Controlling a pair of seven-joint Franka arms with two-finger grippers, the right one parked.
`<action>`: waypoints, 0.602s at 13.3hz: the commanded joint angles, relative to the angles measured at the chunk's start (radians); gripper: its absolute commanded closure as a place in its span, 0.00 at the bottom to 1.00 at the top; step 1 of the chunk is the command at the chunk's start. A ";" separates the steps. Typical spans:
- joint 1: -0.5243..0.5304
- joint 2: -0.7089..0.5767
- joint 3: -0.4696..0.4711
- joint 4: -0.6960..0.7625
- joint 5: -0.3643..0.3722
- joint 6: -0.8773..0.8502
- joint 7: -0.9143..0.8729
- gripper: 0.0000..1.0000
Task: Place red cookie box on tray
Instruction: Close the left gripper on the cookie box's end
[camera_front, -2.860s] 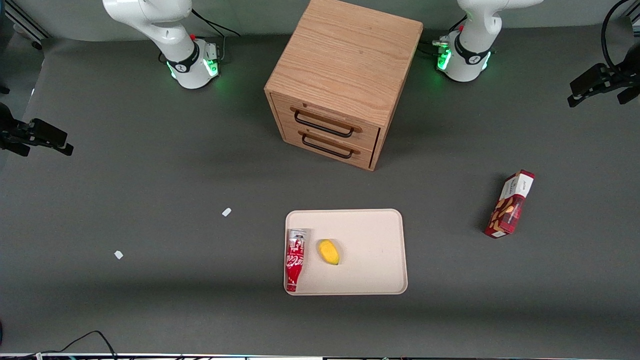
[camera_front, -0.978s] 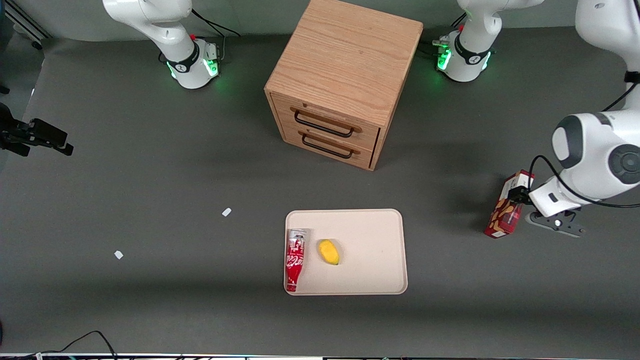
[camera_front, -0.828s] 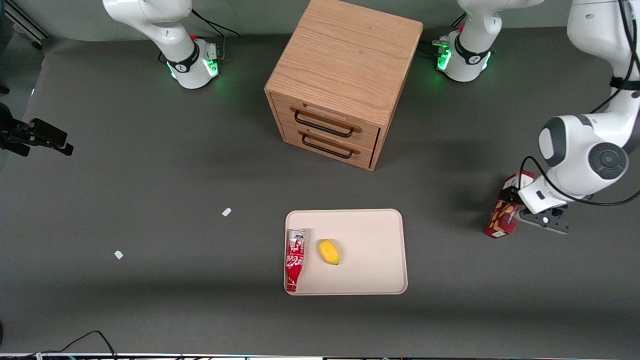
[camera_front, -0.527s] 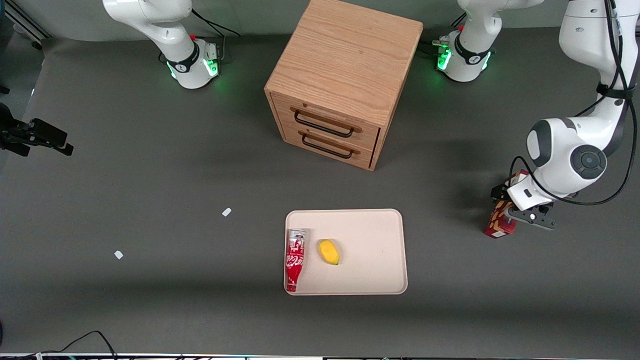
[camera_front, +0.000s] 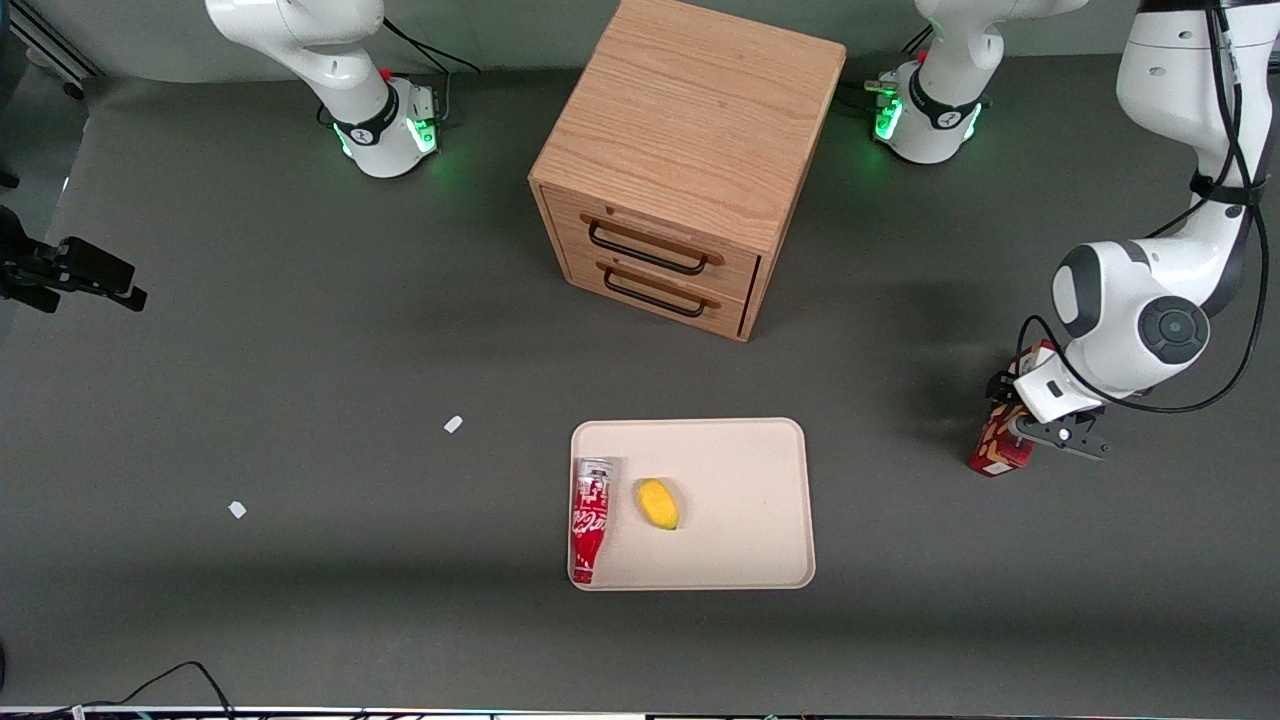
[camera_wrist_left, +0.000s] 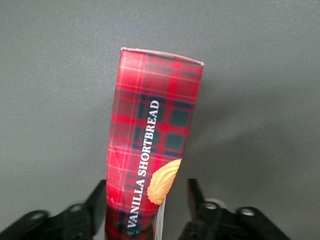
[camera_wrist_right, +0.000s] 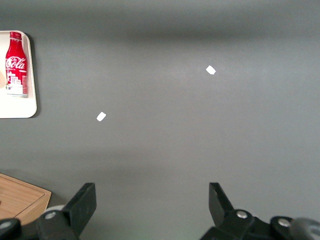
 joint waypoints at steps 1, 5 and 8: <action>-0.017 -0.007 0.030 -0.002 -0.014 0.001 0.008 1.00; -0.035 -0.013 0.030 0.021 -0.032 -0.014 0.011 1.00; -0.043 -0.029 0.030 0.119 -0.033 -0.173 -0.001 1.00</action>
